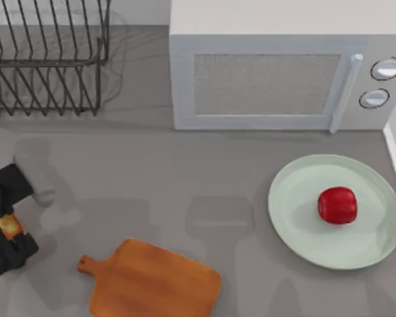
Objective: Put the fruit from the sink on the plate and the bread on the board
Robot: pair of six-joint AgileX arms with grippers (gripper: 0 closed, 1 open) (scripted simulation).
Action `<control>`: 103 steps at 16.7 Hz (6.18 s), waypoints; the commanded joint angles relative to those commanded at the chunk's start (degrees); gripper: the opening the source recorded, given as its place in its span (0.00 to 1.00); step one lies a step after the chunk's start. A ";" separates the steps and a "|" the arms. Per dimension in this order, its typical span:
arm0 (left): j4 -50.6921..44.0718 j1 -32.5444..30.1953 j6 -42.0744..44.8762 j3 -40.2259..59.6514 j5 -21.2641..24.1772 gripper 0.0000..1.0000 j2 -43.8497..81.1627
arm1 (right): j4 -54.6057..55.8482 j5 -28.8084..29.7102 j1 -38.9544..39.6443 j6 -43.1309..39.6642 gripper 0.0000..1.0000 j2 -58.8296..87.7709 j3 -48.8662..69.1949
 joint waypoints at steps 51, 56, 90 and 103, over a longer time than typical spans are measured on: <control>-24.20 -10.76 -21.13 15.71 0.07 0.00 -6.71 | 0.00 0.00 0.00 0.00 1.00 0.00 0.00; -23.24 -23.20 -49.36 14.87 -0.02 0.00 -4.65 | 0.00 0.00 0.00 0.00 1.00 0.00 0.00; -7.08 -44.31 -96.08 5.27 -0.60 0.00 -1.94 | 0.00 0.00 0.00 0.00 1.00 0.00 0.00; -7.08 -44.31 -96.08 5.27 -0.60 0.90 -1.94 | 0.00 0.00 0.00 0.00 1.00 0.00 0.00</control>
